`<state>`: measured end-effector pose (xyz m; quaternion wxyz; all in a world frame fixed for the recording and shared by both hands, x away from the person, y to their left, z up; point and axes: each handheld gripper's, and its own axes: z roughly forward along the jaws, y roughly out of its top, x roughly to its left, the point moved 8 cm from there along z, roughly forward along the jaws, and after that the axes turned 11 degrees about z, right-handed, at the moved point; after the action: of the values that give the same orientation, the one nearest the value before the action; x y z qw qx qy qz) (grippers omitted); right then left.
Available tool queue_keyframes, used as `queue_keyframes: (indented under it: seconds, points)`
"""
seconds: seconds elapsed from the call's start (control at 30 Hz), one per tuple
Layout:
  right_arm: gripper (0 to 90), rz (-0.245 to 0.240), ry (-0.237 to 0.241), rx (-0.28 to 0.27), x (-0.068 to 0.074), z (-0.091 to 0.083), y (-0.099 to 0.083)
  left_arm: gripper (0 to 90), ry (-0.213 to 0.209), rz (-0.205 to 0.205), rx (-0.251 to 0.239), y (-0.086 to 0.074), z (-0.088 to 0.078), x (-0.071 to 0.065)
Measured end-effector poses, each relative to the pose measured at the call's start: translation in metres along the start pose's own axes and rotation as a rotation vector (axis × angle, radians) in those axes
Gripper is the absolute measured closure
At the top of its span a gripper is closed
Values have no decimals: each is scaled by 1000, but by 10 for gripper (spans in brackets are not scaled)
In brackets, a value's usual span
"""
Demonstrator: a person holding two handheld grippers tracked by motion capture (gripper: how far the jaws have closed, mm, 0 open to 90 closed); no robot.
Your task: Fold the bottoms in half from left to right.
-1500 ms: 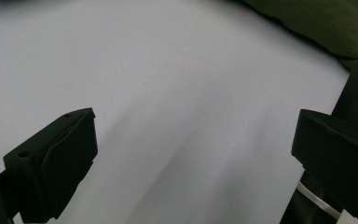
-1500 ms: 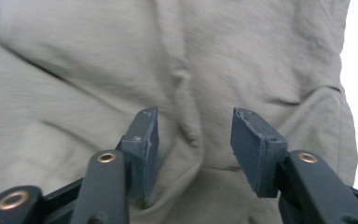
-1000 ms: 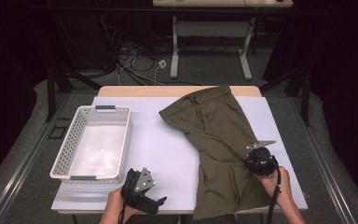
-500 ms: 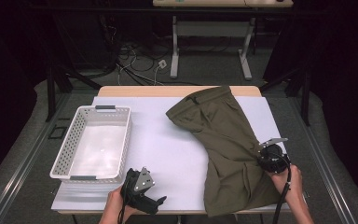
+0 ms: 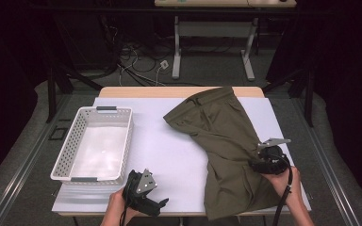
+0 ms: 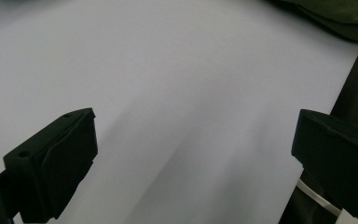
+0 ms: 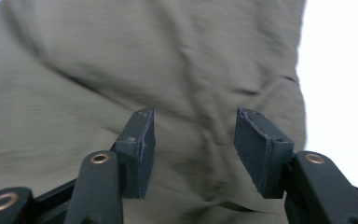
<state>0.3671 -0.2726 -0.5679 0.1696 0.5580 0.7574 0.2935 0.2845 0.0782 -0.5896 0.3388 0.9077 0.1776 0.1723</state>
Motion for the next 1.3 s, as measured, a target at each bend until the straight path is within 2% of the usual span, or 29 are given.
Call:
queue_keyframes:
  seconds: [0.1, 0.17, 0.2, 0.23, 0.27, 0.3, 0.33, 0.4, 0.43, 0.53, 0.77, 0.9, 1.0, 1.3]
  points:
    - [459, -32, 59, 20, 15, 1, -2, 0, -2, 0, 0, 0, 0, 0]
    - [468, -38, 72, 30, 19, 2, -4, 0, -2, -1, -1, 0, 0, -1]
    - [527, -65, 80, 57, 25, 5, -8, 0, -2, 4, 1, 0, 0, -1]
    - [527, -65, 80, 57, 25, 5, -8, 0, -2, 4, 1, 0, 0, -1]
    - [635, -85, 69, 90, 28, 9, -13, 0, -4, 4, 0, 0, 0, -2]
    - [635, -85, 69, 90, 28, 9, -13, 0, -4, 4, 0, 0, 0, -2]
    - [715, -82, 48, 102, 27, 11, -16, 0, -2, 5, -1, 0, 0, -2]
    - [758, -72, 35, 107, 26, 10, -17, 0, -2, 4, -1, 0, 0, -2]
    - [767, -80, 16, 102, 23, 8, -17, 0, -2, 4, -1, 0, 0, -2]
    - [812, -63, 1, 84, 19, 2, -19, 0, -2, -3, -3, 0, 0, -1]
    - [845, -9, -24, 27, 4, -15, -23, 0, -2, 5, 2, 0, 1, -1]
    - [848, -2, -39, 21, -3, -21, -27, 0, 0, 3, 1, 0, 1, 0]
    - [846, 27, -45, 17, -8, -26, -31, 0, -2, 3, 3, 0, 1, 0]
    - [833, 68, -75, 30, -19, -35, -39, 0, -3, 0, 6, 0, 2, -1]
